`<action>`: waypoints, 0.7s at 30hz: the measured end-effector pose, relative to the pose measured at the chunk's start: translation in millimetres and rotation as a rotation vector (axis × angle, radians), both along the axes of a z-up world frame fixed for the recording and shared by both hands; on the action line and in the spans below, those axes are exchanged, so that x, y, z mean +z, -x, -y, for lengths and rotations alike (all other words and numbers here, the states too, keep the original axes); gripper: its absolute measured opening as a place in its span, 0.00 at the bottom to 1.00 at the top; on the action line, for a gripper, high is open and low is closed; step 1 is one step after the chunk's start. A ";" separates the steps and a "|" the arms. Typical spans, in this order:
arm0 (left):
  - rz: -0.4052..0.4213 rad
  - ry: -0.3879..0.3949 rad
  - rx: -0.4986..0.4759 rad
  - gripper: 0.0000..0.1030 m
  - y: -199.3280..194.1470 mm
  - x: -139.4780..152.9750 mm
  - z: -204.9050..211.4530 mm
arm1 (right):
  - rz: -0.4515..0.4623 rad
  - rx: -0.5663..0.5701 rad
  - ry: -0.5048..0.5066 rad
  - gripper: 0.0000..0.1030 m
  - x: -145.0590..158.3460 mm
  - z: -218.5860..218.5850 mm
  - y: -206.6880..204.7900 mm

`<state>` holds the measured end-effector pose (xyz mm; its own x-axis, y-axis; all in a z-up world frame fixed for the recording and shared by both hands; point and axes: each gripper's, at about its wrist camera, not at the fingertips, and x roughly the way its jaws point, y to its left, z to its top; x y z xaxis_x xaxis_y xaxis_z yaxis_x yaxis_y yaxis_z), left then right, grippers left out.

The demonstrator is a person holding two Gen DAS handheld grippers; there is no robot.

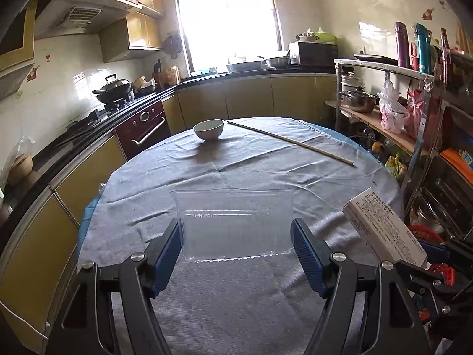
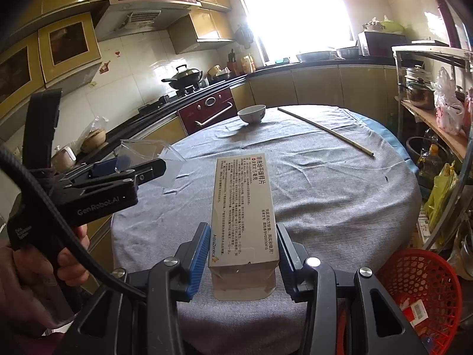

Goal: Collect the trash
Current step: 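Grasp the clear plastic tray with the left tool while the right tool holds the white box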

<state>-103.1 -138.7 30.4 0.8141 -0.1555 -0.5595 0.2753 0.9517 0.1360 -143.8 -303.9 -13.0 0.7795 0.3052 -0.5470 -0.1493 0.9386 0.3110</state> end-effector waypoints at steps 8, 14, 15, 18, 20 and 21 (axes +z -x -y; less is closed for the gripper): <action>-0.004 -0.017 -0.024 0.73 4.1 -2.6 13.3 | 0.009 -0.018 -0.016 0.45 0.5 9.3 7.5; -0.003 -0.030 -0.036 0.73 5.6 -3.3 19.0 | 0.013 -0.031 -0.020 0.45 0.1 13.8 13.8; -0.003 -0.034 -0.039 0.73 6.2 -3.7 20.7 | 0.014 -0.032 -0.022 0.45 0.1 14.7 14.5; -0.005 -0.039 -0.046 0.73 6.3 -4.1 24.0 | 0.017 -0.041 -0.025 0.45 0.1 18.1 17.5; -0.003 -0.046 -0.052 0.73 7.6 -4.4 27.4 | 0.018 -0.046 -0.028 0.45 0.2 20.9 18.8; -0.002 -0.048 -0.054 0.73 8.2 -4.7 29.4 | 0.019 -0.051 -0.028 0.45 0.2 22.4 19.9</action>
